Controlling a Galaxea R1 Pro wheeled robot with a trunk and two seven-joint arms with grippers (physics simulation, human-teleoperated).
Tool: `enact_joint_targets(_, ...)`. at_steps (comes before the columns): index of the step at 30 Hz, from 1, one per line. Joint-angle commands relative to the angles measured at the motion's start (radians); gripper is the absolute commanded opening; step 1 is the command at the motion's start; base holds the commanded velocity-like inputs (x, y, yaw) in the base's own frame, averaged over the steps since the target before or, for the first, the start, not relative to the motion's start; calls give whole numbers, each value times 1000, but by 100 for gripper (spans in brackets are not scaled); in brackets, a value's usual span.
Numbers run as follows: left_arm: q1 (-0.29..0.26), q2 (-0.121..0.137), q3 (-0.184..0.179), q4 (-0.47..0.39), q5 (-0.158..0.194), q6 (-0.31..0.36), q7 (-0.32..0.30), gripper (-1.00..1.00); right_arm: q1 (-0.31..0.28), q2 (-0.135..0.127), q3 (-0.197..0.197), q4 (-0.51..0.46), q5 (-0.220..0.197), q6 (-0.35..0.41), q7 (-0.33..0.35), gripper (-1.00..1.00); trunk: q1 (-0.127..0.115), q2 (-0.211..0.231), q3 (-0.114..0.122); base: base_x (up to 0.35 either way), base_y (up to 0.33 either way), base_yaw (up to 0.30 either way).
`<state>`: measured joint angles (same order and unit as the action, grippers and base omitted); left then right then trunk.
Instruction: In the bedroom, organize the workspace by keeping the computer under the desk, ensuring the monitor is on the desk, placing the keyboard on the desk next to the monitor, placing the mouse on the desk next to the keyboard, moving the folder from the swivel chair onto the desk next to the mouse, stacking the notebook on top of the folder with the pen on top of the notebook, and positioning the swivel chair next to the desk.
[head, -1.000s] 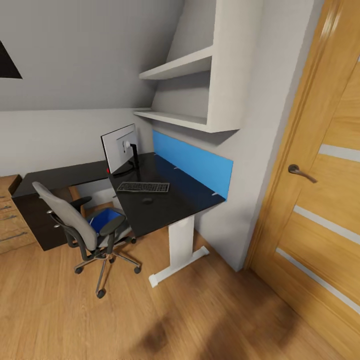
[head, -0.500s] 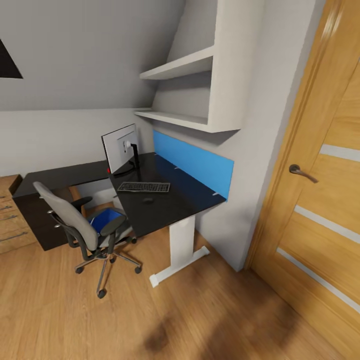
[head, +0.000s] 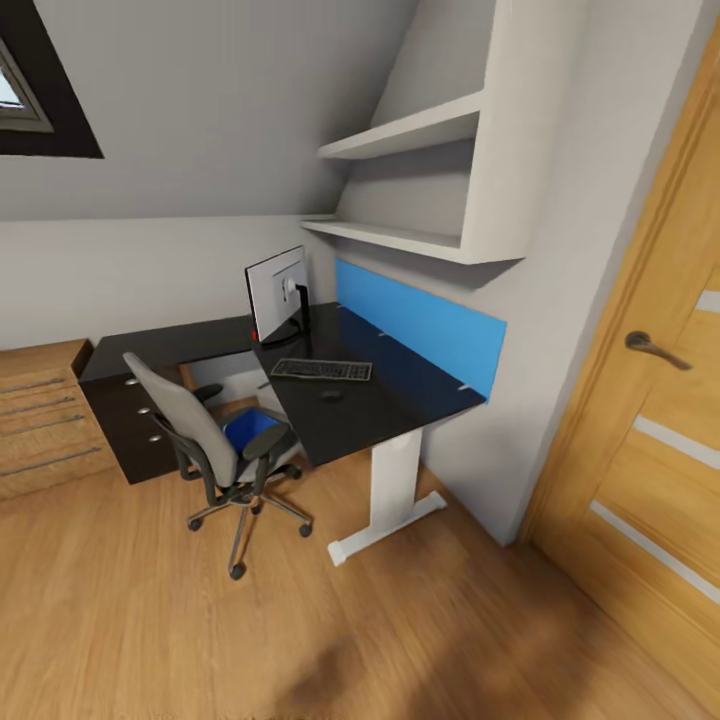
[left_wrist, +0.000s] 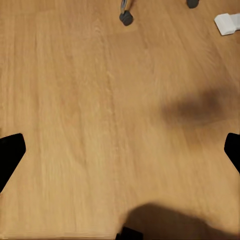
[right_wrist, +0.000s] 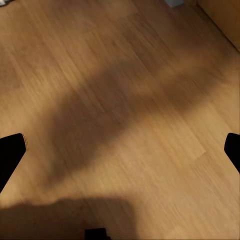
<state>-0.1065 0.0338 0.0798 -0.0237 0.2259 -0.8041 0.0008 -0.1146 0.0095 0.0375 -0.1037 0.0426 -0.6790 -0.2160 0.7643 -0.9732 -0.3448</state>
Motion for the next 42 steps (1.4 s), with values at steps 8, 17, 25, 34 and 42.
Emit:
enact_joint_targets(8, -1, 0, 8, 1, -7, -3, 1, 100, 0, 1, 6, -8, 5, -3, -6, 100, 0, -1, -5, -4, 7, 258)
enact_joint_targets(17, -1, 0, 8, 1, -7, -3, 2, 100, 0, 1, 7, -11, 5, -4, -5, 100, 0, -1, -6, 0, 0, 270)
enact_joint_targets(25, -1, 0, 8, 1, -7, -3, 1, 100, 0, 1, 7, -11, 5, -4, -4, 100, 0, -1, -6, 0, 0, 272)
enact_joint_targets(34, -1, 0, 8, 1, -7, -4, 2, 100, 0, 0, 9, -11, 11, -4, -3, 100, 0, -1, -6, 37, 0, 274)
enact_joint_targets(42, -1, 0, 8, 1, -7, -5, 2, 100, 0, 0, 12, -11, 14, -5, -2, 100, 0, -1, -8, 273, 0, 275)
